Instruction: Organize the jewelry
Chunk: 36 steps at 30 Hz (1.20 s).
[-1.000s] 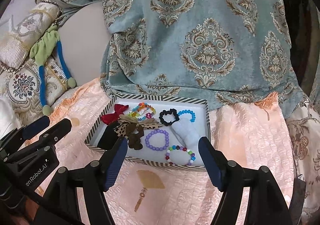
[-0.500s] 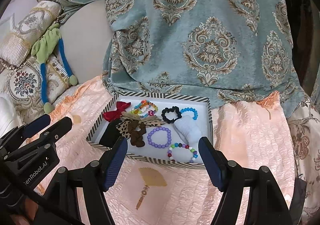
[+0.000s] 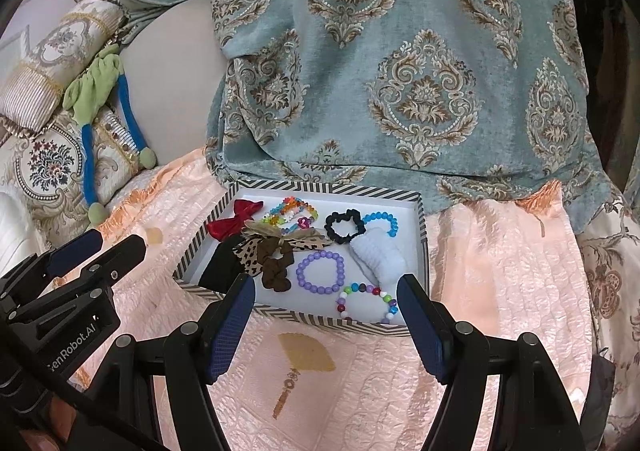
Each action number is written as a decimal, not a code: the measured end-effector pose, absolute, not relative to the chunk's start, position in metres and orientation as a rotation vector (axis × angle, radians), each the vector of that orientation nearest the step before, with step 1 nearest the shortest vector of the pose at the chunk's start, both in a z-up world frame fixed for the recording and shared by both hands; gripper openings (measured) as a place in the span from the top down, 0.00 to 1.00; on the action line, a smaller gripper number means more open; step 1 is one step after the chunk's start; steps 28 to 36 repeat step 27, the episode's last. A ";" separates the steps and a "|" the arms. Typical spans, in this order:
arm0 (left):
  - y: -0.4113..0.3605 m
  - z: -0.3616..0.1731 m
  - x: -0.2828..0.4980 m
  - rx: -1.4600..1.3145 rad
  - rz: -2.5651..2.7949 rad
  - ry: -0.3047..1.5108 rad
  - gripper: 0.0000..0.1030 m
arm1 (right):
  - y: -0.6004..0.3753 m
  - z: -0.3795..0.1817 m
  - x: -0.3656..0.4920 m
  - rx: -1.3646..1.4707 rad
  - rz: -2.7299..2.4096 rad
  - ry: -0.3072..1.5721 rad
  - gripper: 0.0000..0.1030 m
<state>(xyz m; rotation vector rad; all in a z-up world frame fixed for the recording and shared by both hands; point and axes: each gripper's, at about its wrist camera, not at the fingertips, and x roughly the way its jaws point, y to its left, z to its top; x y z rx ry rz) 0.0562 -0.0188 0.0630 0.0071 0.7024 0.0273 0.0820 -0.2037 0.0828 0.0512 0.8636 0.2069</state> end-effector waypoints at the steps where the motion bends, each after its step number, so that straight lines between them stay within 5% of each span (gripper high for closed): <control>1: -0.019 0.063 0.056 0.008 0.026 0.704 0.48 | -0.204 0.083 0.082 0.052 0.207 0.864 0.31; 36: -0.021 0.056 0.060 0.001 -0.005 0.725 0.48 | -0.205 0.076 0.082 0.058 0.212 0.872 0.31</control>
